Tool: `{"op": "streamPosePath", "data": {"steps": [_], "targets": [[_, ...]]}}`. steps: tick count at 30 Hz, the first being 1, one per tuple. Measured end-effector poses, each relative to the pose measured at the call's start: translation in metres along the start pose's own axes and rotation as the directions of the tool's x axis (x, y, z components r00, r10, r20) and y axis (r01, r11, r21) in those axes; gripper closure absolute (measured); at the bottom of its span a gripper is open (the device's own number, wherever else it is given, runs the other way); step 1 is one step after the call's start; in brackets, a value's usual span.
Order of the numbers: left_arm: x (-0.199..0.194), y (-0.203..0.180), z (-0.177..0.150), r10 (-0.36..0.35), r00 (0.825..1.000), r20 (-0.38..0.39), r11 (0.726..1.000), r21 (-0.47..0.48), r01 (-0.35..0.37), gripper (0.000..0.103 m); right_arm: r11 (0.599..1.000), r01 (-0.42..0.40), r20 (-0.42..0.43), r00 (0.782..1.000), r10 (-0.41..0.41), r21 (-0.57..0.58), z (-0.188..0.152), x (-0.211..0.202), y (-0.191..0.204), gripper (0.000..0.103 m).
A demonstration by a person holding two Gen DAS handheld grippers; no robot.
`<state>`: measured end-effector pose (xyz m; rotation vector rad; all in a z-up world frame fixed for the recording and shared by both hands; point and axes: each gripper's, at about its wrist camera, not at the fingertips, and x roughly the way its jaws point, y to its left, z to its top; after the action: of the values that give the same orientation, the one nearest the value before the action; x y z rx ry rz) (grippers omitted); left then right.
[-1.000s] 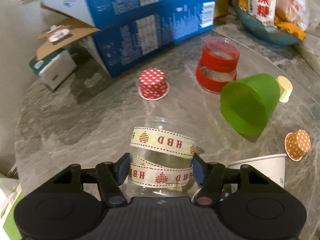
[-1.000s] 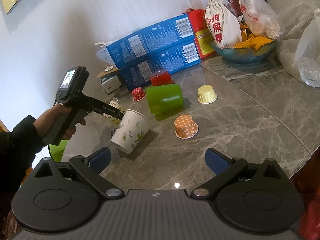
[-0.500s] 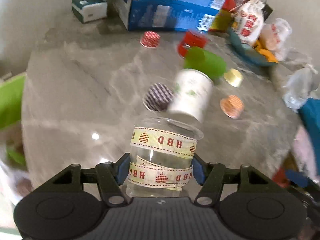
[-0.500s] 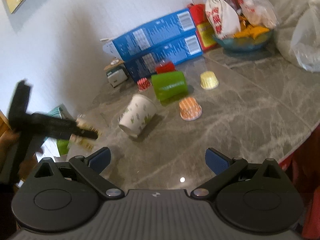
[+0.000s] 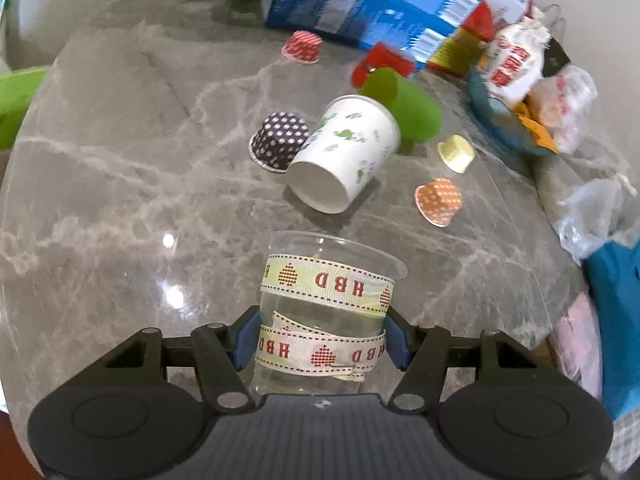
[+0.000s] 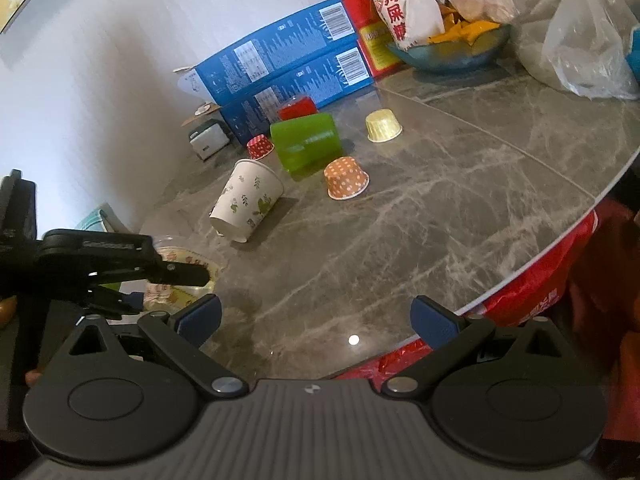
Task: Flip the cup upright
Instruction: 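Lift the clear cup off the table with the left tool, then close the right tool on the clear cup while the left tool opens and releases it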
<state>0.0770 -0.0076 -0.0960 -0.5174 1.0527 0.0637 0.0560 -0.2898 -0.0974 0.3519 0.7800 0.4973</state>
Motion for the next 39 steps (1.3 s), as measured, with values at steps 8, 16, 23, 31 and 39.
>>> {"op": "streamPosePath", "data": {"steps": [8, 16, 23, 31, 39], "targets": [[0.013, 0.003, 0.0, 0.0, 1.0, -0.008, 1.0, -0.014, 0.0, 0.037, 1.0, 0.005, -0.006, 1.0, -0.005, -0.003, 0.001, 0.003, 0.001, 0.001], [0.015, 0.01, 0.001, -0.03, 1.0, -0.005, 0.999, -0.013, 0.03, 0.025, 1.0, 0.005, -0.025, 1.0, -0.005, -0.014, 0.002, 0.012, 0.005, 0.001], [-0.006, 0.012, -0.001, -0.062, 0.997, 0.053, 0.997, 0.038, 0.06, 0.025, 1.0, -0.016, -0.047, 0.999, 0.016, 0.0, 0.005, 0.019, 0.009, 0.001], [-0.074, 0.07, -0.003, -0.196, 0.96, 0.198, 0.979, -0.022, 0.204, 0.021, 0.988, -0.132, -0.125, 0.982, 0.141, 0.074, 0.027, 0.06, 0.044, 0.001], [-0.102, 0.139, -0.011, -0.176, 0.938, 0.3, 0.974, -0.087, 0.21, 0.019, 0.992, -0.122, -0.282, 0.952, 0.118, 0.004, 0.051, 0.119, 0.099, 0.001]]}}
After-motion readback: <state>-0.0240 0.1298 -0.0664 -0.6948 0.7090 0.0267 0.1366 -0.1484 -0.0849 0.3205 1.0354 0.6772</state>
